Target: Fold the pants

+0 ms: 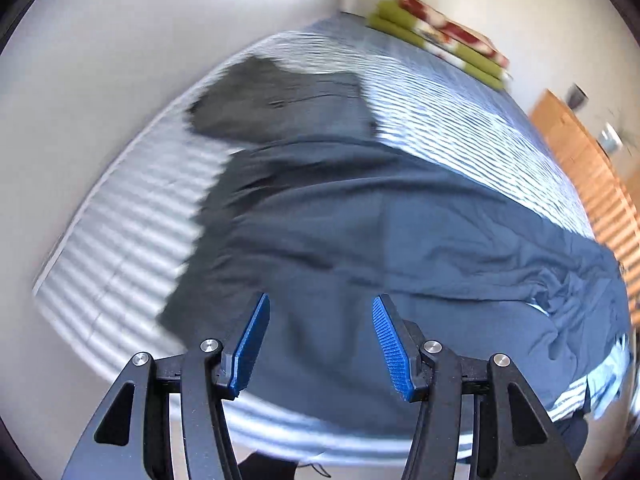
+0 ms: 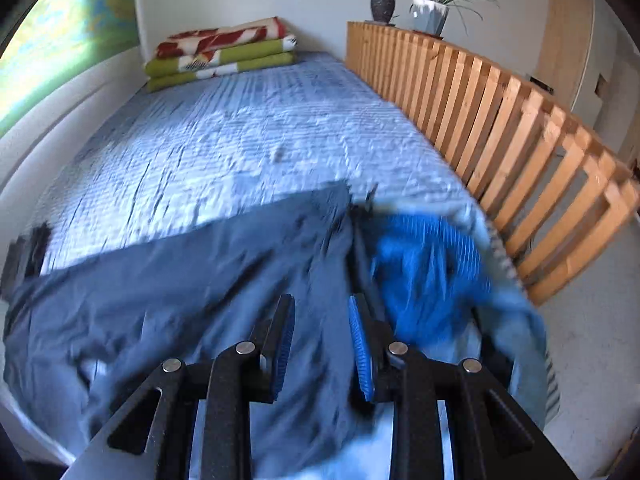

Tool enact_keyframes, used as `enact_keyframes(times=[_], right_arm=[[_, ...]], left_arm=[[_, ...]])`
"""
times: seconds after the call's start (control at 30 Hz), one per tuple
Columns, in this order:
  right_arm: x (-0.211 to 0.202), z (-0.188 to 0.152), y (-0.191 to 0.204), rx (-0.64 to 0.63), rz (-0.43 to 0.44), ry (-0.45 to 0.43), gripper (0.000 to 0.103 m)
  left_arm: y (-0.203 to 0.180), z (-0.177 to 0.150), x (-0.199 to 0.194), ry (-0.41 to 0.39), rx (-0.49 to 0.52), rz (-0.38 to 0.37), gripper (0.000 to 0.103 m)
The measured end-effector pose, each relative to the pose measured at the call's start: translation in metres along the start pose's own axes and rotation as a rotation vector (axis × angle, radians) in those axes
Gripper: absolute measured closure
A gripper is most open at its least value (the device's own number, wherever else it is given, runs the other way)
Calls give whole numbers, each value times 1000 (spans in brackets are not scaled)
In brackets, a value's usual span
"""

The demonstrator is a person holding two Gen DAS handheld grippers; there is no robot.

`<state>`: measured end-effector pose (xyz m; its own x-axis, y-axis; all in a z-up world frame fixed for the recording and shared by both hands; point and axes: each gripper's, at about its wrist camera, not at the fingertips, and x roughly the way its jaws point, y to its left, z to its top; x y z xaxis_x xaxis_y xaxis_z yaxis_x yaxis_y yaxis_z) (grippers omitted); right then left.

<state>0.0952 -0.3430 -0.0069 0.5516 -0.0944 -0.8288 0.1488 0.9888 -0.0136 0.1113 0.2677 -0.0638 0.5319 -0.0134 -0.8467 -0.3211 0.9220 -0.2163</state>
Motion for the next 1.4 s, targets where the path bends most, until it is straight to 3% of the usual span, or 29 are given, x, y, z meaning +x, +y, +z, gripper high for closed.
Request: enact_keyframes(times=[0.13, 0.33, 0.53, 0.8, 0.93, 1.1, 1.27, 1.4], right_arm=[[-2, -46, -4, 53, 8, 59, 78], [3, -80, -16, 104, 0, 129, 78], [7, -90, -36, 219, 22, 172, 73], [22, -81, -52, 338, 120, 172, 63], [42, -67, -38, 306, 58, 174, 61], [64, -55, -39, 363, 46, 210, 61], [69, -48, -24, 259, -55, 227, 61], [76, -45, -16, 221, -85, 253, 79]], left_arm=[[54, -17, -6, 5, -105, 45, 45], [102, -47, 12, 70, -217, 9, 45], [97, -61, 36, 103, -237, -56, 45], [79, -62, 55, 131, -247, -103, 45], [64, -59, 61, 141, -229, -95, 45], [64, -54, 63, 150, -238, -89, 45], [61, -47, 66, 172, -233, -55, 41], [59, -39, 74, 184, -249, -57, 40]])
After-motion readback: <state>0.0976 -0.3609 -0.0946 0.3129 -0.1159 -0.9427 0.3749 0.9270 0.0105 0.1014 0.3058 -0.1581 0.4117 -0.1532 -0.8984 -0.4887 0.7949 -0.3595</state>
